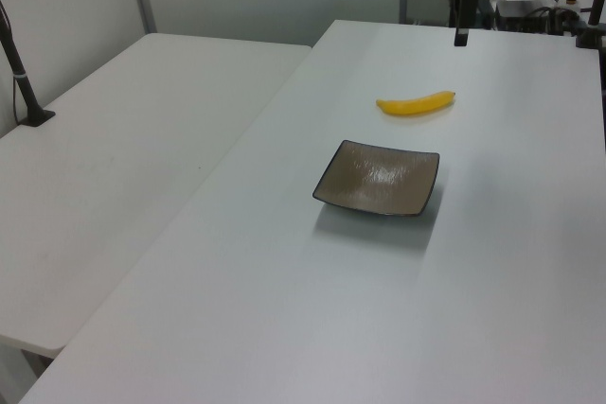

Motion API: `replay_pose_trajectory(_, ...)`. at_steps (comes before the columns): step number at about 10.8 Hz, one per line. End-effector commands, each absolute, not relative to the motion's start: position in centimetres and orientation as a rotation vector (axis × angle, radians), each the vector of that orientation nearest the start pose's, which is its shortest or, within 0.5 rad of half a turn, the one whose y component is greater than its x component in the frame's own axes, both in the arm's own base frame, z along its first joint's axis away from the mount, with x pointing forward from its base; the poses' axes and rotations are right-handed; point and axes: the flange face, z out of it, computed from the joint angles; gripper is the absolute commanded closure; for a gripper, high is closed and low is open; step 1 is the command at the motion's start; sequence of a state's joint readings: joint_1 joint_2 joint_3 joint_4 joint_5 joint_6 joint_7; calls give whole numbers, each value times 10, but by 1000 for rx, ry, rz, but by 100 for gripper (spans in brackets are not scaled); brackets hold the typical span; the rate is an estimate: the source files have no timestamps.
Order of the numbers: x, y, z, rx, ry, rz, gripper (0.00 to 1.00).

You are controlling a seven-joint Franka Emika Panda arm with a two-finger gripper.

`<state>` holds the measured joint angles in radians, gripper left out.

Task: Bananas placed on a ceramic plate
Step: 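Move the open gripper over to the yellow banana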

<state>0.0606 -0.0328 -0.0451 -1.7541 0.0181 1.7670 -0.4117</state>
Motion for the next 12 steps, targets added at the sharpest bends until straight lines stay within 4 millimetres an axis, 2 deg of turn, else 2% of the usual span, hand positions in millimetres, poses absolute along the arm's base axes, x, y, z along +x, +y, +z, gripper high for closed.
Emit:
replay_pose_trajectory(1,558,-22,571,-3051,-711,-79,0)
replay_pose_trajectory(2,564,-26,579,-3060,-712,-116,0)
replay_pose_trajectory(4,583,-50,592,-3080,-647,-162,0)
replay_pose_trajectory(7,614,-80,580,-3098,-588,-153,0)
replay_pose_trajectory(10,640,-125,564,-3117,-518,-153,0)
replay_pose_trajectory(12,654,-148,541,-3118,-524,-132,0)
